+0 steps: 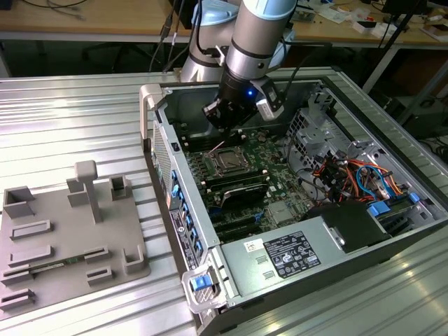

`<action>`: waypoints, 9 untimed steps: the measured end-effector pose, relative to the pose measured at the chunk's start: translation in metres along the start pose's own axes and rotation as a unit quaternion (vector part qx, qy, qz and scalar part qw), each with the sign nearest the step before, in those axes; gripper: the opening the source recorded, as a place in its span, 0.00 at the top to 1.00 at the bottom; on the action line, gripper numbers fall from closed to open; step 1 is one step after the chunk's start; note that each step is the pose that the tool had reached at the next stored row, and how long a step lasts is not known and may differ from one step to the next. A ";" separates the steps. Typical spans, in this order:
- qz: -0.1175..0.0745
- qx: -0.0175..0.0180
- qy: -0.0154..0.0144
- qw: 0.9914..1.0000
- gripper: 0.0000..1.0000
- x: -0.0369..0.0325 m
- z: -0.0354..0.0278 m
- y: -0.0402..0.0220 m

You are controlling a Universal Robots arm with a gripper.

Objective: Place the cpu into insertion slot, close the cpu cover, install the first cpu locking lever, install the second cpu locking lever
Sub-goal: 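Install the first cpu locking lever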

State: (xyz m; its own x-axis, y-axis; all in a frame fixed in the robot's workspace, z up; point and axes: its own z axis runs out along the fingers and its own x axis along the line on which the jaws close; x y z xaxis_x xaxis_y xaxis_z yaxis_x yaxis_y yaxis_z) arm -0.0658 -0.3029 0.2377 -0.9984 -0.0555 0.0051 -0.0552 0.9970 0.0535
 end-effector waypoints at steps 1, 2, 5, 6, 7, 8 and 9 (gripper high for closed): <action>-0.003 0.000 0.000 1.000 0.89 0.0000 0.0000 0.0000; -0.006 0.000 0.000 1.000 0.89 0.0000 0.0002 0.0001; -0.009 0.000 0.000 1.000 0.89 -0.0005 0.0010 0.0004; -0.009 0.000 0.000 1.000 0.89 -0.0011 0.0013 0.0004; -0.009 0.000 0.000 1.000 0.89 -0.0019 0.0017 0.0004; -0.009 0.000 0.000 1.000 0.89 -0.0030 0.0020 0.0004; -0.009 0.000 0.000 1.000 0.89 -0.0041 0.0024 0.0004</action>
State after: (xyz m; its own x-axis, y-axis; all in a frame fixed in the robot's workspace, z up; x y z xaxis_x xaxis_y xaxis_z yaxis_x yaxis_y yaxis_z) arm -0.0617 -0.3022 0.2353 -0.9973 -0.0735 0.0041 -0.0732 0.9959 0.0536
